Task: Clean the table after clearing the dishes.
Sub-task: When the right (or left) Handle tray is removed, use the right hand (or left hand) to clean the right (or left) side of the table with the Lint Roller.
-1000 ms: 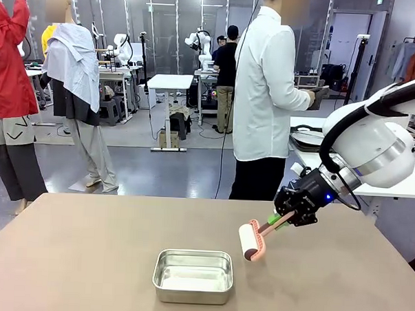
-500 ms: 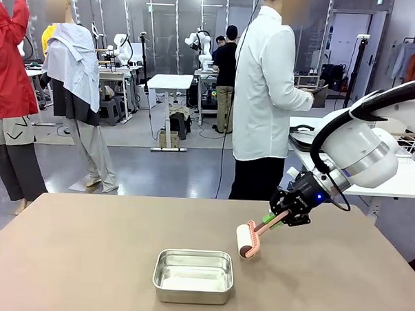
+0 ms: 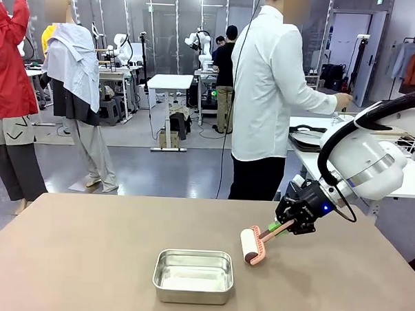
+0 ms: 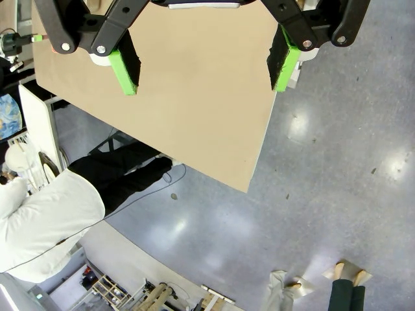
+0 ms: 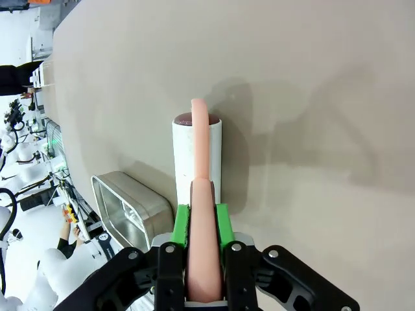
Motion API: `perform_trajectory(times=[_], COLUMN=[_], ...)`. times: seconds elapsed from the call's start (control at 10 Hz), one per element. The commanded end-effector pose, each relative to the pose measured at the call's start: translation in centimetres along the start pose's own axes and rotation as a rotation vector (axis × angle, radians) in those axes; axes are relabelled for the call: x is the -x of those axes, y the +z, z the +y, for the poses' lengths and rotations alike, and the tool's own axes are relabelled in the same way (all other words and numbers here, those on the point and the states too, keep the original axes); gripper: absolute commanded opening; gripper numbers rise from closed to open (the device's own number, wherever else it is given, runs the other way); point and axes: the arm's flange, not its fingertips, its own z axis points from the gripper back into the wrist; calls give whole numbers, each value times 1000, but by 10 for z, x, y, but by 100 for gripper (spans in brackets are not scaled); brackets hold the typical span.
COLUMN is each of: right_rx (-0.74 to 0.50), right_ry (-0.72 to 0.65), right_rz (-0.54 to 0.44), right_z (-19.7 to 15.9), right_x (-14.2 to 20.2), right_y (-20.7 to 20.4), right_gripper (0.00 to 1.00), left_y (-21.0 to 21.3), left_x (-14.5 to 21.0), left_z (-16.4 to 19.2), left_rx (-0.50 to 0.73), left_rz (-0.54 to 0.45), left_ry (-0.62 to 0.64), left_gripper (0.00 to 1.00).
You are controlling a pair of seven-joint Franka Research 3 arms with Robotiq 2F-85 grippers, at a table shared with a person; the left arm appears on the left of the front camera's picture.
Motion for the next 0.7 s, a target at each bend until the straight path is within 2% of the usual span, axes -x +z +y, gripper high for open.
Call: perform_trajectory(times=[0.0,0.3,0.6], right_rx=[172,186,330], right_ry=[62,49,17], right_rz=[-138,-148,-144], right_z=[-78,-84,-88], right_x=[27,27,26], right_y=[25,41,70], right_gripper=[20,20,20], left_y=[3,3,3], left_x=[-2,-2,-2], left_z=[0,0,0], left_rx=[7,7,7], left_rz=[9,9,9], left_ry=[-2,-2,-2], left_gripper=[100,100,100])
